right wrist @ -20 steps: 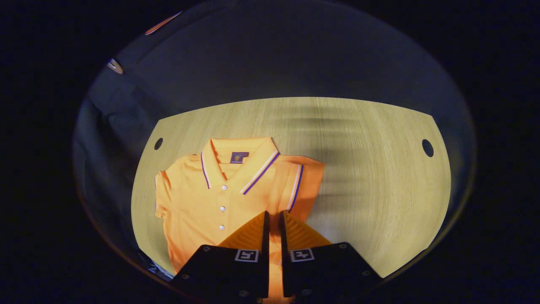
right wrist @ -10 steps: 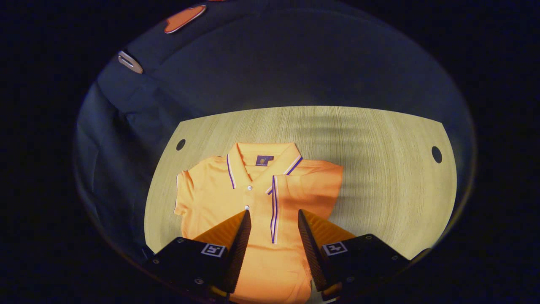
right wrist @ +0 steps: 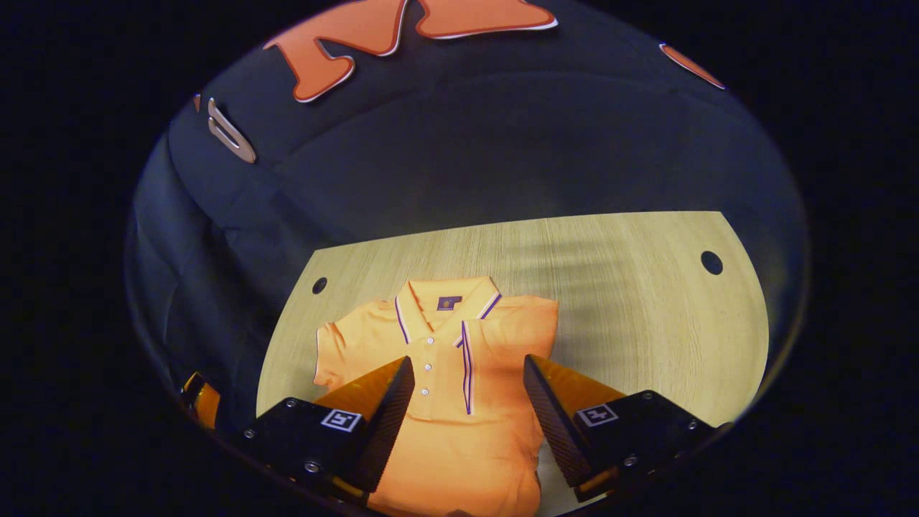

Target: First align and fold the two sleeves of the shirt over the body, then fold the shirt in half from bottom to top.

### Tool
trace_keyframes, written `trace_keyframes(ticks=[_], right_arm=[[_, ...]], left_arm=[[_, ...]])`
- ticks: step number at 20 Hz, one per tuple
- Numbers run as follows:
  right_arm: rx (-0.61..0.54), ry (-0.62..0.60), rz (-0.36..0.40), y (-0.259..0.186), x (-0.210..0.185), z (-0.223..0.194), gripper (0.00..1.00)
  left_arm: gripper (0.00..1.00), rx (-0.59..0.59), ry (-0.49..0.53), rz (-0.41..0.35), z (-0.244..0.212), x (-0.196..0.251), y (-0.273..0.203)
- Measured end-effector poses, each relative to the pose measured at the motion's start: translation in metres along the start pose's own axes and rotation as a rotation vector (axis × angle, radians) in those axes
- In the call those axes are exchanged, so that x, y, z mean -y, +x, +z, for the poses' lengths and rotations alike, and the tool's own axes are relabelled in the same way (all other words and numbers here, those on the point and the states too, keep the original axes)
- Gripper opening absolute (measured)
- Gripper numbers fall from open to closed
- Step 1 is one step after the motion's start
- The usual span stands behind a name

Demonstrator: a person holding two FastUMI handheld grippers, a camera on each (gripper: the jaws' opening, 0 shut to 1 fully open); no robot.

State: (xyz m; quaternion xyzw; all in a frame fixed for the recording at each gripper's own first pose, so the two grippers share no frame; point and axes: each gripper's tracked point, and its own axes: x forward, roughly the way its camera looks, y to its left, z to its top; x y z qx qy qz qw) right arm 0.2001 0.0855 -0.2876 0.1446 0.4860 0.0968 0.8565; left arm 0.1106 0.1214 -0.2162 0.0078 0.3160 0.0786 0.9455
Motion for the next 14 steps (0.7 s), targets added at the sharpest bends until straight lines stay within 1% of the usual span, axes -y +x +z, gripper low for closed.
trace_keyframes(ticks=[3,5,7,10,14], right_arm=[[0.039,0.01,-0.049,-0.017,0.008,-0.002,0.94],[0.055,0.028,-0.068,-0.023,0.009,-0.002,0.95],[0.071,0.036,-0.073,-0.031,0.008,-0.001,0.96],[0.107,0.016,-0.09,-0.043,0.008,0.003,0.96],[0.16,-0.013,-0.11,-0.064,0.007,0.006,0.97]], left_arm=[[0.99,-0.103,0.002,-0.064,-0.011,0.008,0.049],[0.99,-0.166,0.008,-0.084,-0.023,0.009,0.072],[1.0,-0.227,0.017,-0.089,-0.033,0.01,0.101],[0.99,-0.331,-0.031,-0.1,-0.046,0.005,0.134],[0.99,-0.44,-0.033,-0.076,-0.058,-0.003,0.168]])
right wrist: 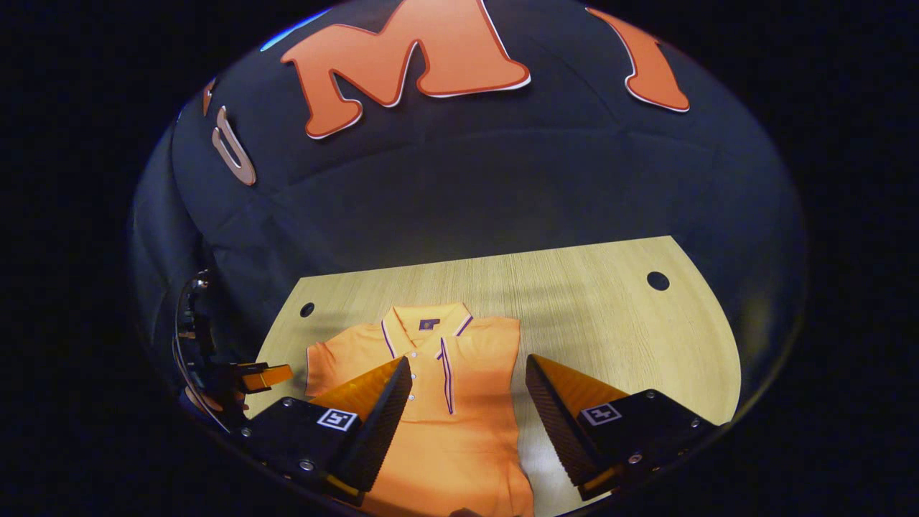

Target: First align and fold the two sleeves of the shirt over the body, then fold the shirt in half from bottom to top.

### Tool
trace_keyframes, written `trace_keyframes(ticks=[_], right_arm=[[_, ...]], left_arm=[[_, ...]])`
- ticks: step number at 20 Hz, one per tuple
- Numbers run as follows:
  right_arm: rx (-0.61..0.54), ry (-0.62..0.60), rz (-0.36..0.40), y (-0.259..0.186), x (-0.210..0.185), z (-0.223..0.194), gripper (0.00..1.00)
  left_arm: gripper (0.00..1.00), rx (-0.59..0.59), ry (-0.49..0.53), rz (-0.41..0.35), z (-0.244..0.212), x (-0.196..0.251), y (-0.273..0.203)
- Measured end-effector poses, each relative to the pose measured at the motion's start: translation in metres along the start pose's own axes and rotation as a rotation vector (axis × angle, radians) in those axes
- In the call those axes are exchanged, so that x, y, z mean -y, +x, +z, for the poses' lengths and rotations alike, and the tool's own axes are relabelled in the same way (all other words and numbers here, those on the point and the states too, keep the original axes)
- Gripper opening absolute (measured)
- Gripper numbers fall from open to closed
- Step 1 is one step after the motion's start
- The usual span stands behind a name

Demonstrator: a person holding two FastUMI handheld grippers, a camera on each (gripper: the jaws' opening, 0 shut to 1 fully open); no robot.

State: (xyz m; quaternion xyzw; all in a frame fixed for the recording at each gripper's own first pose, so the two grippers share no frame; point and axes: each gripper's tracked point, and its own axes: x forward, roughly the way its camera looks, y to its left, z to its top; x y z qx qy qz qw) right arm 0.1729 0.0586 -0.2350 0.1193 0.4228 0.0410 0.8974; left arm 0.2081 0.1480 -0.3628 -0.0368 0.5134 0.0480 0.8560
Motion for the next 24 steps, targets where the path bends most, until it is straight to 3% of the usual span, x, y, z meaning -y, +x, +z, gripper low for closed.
trace_keyframes(ticks=[3,9,17,20,22,24], right_arm=[[0.025,-0.002,-0.012,-0.012,0.005,0.001,0.98],[0.031,0.008,-0.05,-0.026,0.019,-0.014,0.98],[0.066,0.066,-0.059,-0.043,0.035,-0.03,0.98],[0.056,0.087,-0.071,-0.043,0.043,-0.04,0.98],[0.053,0.097,-0.069,-0.043,0.045,-0.043,0.98],[0.054,0.107,-0.072,-0.045,0.047,-0.045,0.98]], left_arm=[[0.98,-0.123,-0.041,-0.033,-0.007,0.002,0.023],[0.99,-0.263,-0.021,-0.05,-0.02,0.002,0.065],[0.95,-0.362,-0.051,0.019,-0.021,-0.001,0.094],[0.87,-0.396,-0.028,0.068,-0.022,0.0,0.098],[0.81,-0.378,0.0,0.052,-0.012,0.004,0.096],[0.48,-0.381,0.018,0.049,-0.015,0.009,0.101]])
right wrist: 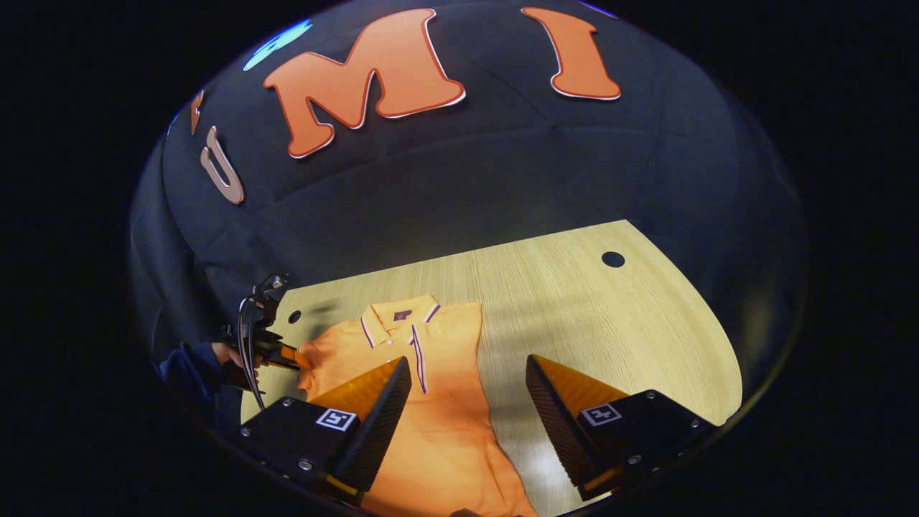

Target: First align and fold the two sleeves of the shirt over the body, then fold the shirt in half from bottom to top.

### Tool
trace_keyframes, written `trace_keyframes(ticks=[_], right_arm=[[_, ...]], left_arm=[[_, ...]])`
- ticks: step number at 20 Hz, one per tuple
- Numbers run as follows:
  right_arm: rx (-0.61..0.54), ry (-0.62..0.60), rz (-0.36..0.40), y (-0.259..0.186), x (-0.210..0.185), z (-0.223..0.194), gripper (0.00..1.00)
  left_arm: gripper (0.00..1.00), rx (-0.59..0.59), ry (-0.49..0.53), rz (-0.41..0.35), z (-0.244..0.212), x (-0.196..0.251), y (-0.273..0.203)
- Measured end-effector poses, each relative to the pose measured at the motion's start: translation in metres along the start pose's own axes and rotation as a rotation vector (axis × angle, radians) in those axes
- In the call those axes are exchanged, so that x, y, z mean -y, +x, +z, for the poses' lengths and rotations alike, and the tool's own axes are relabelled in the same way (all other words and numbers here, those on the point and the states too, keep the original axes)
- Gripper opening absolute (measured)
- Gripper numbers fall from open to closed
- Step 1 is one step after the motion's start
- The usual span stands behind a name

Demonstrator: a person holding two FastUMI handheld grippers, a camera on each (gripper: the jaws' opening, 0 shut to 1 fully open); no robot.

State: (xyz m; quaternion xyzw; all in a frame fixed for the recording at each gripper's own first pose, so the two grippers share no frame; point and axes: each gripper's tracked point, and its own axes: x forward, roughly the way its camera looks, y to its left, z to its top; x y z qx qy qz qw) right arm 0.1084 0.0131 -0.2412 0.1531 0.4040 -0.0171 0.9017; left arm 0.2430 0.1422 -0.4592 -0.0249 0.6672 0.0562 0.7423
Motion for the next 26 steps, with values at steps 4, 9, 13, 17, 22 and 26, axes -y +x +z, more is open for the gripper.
trace_keyframes(ticks=[4,9,13,17,22,26], right_arm=[[-0.006,0.016,-0.001,-0.001,0.004,-0.004,0.98],[-0.006,0.014,-0.009,-0.002,0.009,-0.003,0.98],[-0.008,0.018,-0.004,-0.001,0.008,-0.003,0.98],[-0.017,0.012,0.002,0.0,0.006,-0.006,0.98],[-0.021,0.014,0.002,-0.002,0.009,-0.007,0.98],[-0.023,0.031,-0.006,-0.004,0.018,-0.006,0.98]], left_arm=[[0.09,0.017,0.002,-0.027,0.0,0.007,0.002],[0.09,0.053,0.023,-0.062,0.009,0.009,-0.023],[0.09,0.139,0.106,-0.074,0.025,0.034,-0.056],[0.08,0.172,0.189,-0.119,0.028,0.077,-0.074],[0.09,0.17,0.228,-0.189,0.025,0.13,-0.079],[0.19,0.163,0.252,-0.35,0.011,0.18,-0.087]])
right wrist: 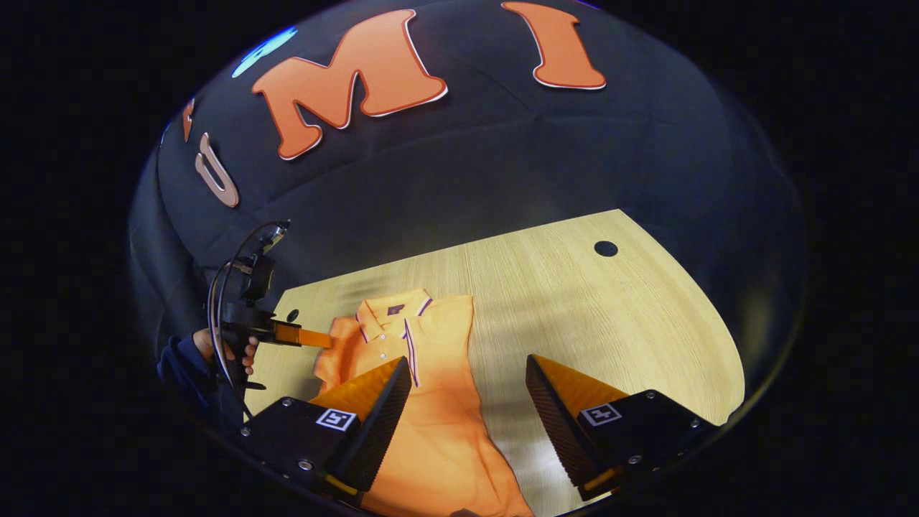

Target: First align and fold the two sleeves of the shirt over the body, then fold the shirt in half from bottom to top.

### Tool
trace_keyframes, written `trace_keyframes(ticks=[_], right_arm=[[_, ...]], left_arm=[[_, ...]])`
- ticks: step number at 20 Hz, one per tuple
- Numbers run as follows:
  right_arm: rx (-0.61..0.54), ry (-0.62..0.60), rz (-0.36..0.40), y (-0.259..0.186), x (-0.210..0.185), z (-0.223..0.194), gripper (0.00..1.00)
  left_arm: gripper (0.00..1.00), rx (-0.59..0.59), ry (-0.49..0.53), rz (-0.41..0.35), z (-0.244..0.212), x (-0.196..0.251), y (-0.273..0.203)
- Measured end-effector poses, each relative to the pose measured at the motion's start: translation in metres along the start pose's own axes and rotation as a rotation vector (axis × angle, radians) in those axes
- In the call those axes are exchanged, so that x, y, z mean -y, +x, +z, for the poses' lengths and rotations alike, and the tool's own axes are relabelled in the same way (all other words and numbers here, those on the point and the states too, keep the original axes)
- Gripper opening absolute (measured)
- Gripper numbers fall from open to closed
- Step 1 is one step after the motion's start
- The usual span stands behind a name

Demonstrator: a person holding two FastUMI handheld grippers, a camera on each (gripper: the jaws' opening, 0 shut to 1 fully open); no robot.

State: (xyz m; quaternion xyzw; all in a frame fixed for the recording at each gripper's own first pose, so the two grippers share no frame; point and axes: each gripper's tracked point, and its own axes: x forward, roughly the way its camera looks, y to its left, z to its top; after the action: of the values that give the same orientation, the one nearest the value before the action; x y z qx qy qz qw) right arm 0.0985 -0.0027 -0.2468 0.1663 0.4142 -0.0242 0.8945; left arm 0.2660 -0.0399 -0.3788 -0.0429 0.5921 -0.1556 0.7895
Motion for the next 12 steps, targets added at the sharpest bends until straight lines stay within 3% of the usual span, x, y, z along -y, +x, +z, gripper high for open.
trace_keyframes(ticks=[1,3,5,6,7,10,12], right_arm=[[0.0,0.005,-0.004,0.0,0.002,0.001,0.98],[0.005,0.01,-0.002,0.0,0.004,0.003,0.98],[0.01,0.011,0.001,0.0,0.005,0.005,0.98],[0.017,0.007,-0.002,0.0,0.006,0.005,0.98],[0.025,0.001,-0.001,-0.001,0.006,0.008,0.98],[0.073,-0.024,0.004,-0.005,0.001,0.019,0.98],[0.112,-0.056,0.001,-0.011,0.0,0.027,0.98]], left_arm=[[0.19,0.014,0.006,-0.047,0.002,0.012,-0.003],[0.35,0.039,0.023,-0.072,0.004,0.019,-0.008],[0.45,0.062,0.055,-0.042,0.005,0.014,-0.016],[0.61,0.08,0.078,-0.03,0.006,0.013,-0.019],[0.56,0.105,0.102,-0.022,0.007,0.014,-0.027],[0.86,0.184,0.136,-0.012,0.008,0.023,-0.055],[0.9,0.239,0.143,0.005,0.005,0.028,-0.068]])
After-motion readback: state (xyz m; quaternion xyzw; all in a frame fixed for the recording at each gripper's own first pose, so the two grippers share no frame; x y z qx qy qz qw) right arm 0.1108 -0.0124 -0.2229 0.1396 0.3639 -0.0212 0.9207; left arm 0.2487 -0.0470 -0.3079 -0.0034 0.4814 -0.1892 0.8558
